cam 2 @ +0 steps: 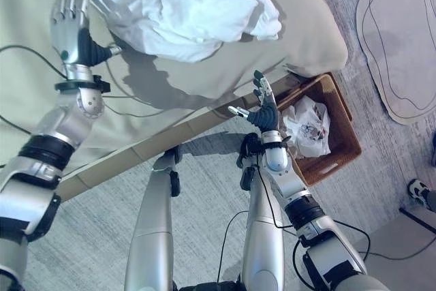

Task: Pick up clothes into the bucket

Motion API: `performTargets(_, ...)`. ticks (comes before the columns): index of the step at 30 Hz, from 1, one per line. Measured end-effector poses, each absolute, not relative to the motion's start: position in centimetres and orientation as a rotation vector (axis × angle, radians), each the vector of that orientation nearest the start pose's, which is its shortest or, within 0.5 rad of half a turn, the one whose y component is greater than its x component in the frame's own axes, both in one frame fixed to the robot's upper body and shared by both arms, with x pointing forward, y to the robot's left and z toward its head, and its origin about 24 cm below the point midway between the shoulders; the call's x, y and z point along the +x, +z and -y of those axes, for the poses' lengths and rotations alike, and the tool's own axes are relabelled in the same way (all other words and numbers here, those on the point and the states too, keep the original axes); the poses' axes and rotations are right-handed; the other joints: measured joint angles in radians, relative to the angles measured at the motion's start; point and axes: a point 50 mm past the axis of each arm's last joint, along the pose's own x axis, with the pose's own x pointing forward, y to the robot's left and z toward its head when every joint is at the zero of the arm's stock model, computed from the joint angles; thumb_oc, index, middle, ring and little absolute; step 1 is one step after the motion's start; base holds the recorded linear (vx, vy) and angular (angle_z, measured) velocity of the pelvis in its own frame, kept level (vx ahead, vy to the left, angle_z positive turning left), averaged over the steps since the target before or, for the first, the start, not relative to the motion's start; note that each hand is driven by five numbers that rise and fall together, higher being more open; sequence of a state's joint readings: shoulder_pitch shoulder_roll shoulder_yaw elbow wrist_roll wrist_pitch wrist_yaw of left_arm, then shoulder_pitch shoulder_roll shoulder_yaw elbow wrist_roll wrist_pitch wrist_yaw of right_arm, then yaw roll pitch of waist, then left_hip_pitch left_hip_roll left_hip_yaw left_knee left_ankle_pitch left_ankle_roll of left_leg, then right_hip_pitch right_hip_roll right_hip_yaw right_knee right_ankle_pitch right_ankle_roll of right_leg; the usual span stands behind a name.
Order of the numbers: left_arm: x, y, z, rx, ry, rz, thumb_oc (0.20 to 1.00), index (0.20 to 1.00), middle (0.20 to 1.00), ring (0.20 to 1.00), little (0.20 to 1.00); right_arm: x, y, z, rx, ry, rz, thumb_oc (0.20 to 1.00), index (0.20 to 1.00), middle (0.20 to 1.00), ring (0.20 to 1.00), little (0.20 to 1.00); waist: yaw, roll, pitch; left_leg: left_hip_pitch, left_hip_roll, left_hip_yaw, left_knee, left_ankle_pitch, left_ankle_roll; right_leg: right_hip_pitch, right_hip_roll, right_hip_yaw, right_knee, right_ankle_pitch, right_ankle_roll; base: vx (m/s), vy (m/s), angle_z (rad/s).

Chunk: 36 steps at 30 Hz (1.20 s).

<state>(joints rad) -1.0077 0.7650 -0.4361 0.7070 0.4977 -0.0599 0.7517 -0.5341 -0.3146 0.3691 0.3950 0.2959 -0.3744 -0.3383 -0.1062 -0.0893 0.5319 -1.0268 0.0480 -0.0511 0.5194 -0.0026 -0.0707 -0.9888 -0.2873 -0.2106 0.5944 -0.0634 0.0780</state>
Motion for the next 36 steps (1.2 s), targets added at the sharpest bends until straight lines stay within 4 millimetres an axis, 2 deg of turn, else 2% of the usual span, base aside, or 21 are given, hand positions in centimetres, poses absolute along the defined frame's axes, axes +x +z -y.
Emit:
performTargets(8,37.3,29.9,-23.5,1.324,0.703,0.844,1.000,1.000,1.000,1.000,1.000,32.8,10.9,13.9,-0.031,0.001,0.378,1.000,1.000,1.000,1.000,1.000,-0.041,-0.001,0.000,-0.034,0.000,0.020,-0.001,0.004,0.005,-0.040,0.000,0.014,-0.012,0.015,0.011,0.02,0.023,-0.04)
performTargets(14,37.4,29.9,-22.6,1.375,0.631,0.864,1.000,1.000,1.000,1.000,1.000,32.9,11.3,14.8,-0.018,-0.036,0.390,1.000,1.000,1.000,1.000,1.000,-0.047,-0.001,0.000,-0.034,0.002,0.037,-0.002,0.002,0.008,-0.051,0.003,0.032,-0.020,0.015,0.011,0.02,0.029,-0.05)
performTargets(20,37.8,29.8,-21.3,1.468,0.542,0.883,1.000,1.000,1.000,1.000,1.000,33.0,11.5,14.8,-0.024,-0.017,0.399,1.000,1.000,1.000,1.000,1.000,-0.042,-0.002,0.000,-0.034,-0.002,0.054,-0.004,-0.002,0.014,-0.063,0.002,0.050,-0.026,0.018,0.015,0.00,0.011,-0.02)
performTargets(24,38.0,30.3,-20.5,1.501,0.496,0.897,1.000,1.000,1.000,1.000,1.000,33.0,11.6,14.9,-0.028,-0.015,0.401,1.000,1.000,1.000,1.000,1.000,-0.042,-0.002,-0.002,-0.040,-0.001,0.067,-0.004,-0.006,0.019,-0.074,0.002,0.063,-0.035,0.025,0.020,0.00,0.015,-0.06)
performTargets(29,38.4,31.8,-20.2,1.575,0.450,0.877,1.000,1.000,1.000,1.000,1.000,33.1,11.8,15.4,-0.032,-0.025,0.404,1.000,1.000,1.000,1.000,1.000,-0.046,-0.002,-0.003,-0.068,-0.003,0.079,0.003,-0.006,0.020,-0.099,0.003,0.072,-0.040,0.041,0.024,0.00,0.008,-0.04)
performTargets(30,38.5,31.9,-20.2,1.605,0.427,0.864,0.633,0.633,0.633,0.633,0.633,33.1,11.8,15.4,-0.033,-0.022,0.404,1.000,1.000,1.000,1.000,1.000,-0.045,-0.002,-0.004,-0.067,-0.004,0.079,0.007,-0.007,0.022,-0.096,0.003,0.072,-0.040,0.041,0.024,0.00,0.000,0.00)
performTargets(31,38.5,32.0,-20.2,1.615,0.418,0.862,0.464,0.464,0.464,0.464,0.464,33.1,11.8,15.4,-0.033,-0.020,0.405,1.000,1.000,1.000,1.000,1.000,-0.044,-0.002,-0.004,-0.067,-0.004,0.079,0.010,-0.009,0.024,-0.096,0.003,0.073,-0.039,0.041,0.024,0.00,0.000,0.00)
performTargets(32,38.4,32.0,-20.2,1.621,0.395,0.857,0.200,0.200,0.200,0.200,0.200,33.1,11.8,15.4,-0.034,-0.014,0.405,1.000,1.000,1.000,1.000,1.000,-0.043,-0.001,-0.004,-0.067,-0.005,0.081,0.014,-0.010,0.026,-0.096,0.002,0.076,-0.038,0.041,0.024,0.00,0.000,0.00)
performTargets(36,38.3,32.3,-20.2,1.629,0.363,0.860,0.200,0.200,0.200,0.200,0.200,33.2,11.8,15.3,-0.036,0.005,0.405,1.000,1.000,1.000,1.000,1.000,-0.044,-0.001,-0.004,-0.062,-0.006,0.093,0.018,-0.012,0.029,-0.094,0.001,0.089,-0.041,0.050,0.028,0.01,0.002,-0.04)
